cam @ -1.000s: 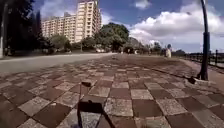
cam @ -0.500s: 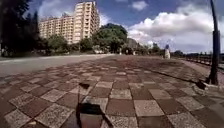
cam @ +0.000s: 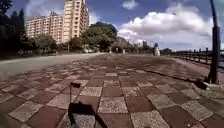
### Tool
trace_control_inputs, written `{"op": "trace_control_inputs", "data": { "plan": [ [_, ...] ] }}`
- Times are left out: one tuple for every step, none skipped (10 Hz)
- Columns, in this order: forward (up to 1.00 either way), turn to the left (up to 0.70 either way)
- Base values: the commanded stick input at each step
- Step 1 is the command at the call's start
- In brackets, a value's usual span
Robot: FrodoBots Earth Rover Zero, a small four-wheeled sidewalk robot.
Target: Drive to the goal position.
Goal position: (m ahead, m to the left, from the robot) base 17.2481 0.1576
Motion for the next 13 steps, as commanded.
{"op": "trace_control_inputs", "data": {
  "plan": [
    [0.70,-0.35],
    [0.70,-0.35],
    [0.70,-0.04],
    [0.70,0.00],
    [0.70,0.00],
    [0.70,0.00],
    [0.70,0.00],
    [0.76,0.00],
    [0.84,0.00],
    [0.85,0.00],
    [0.85,0.00],
    [0.94,0.00],
    [1.00,0.00]
  ]
}}
